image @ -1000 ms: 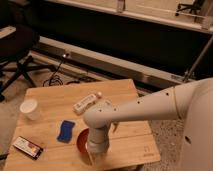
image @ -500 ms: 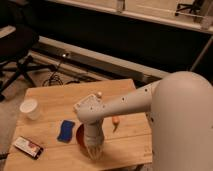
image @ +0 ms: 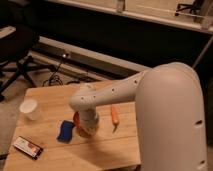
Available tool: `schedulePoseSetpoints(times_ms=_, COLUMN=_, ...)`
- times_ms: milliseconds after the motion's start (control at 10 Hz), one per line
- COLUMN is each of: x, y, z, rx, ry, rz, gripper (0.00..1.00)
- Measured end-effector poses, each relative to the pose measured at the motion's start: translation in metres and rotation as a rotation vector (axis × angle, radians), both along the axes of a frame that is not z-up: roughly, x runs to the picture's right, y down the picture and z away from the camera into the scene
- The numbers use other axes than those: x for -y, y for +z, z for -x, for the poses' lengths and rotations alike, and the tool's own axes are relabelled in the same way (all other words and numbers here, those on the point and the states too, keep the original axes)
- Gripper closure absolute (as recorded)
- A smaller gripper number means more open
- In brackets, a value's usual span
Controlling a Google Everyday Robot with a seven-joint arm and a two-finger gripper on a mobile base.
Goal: Push the ceramic bowl across the table
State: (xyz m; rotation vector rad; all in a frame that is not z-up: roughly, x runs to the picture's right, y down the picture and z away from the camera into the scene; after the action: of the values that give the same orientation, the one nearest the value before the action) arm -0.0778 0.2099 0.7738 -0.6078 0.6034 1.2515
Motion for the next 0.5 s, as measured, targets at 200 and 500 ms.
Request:
schedulePoseSetpoints(times_ms=200, x=0.014, y=0.011, z=0.010, rx=-0.012, ry=0.018, rz=-0.046, gripper=1.00)
schedulePoseSetpoints(times_ms=500, x=0.019, y=0.037, z=0.026, rx=-0.006, ry=0.073, rz=-0.080, gripper=1.00)
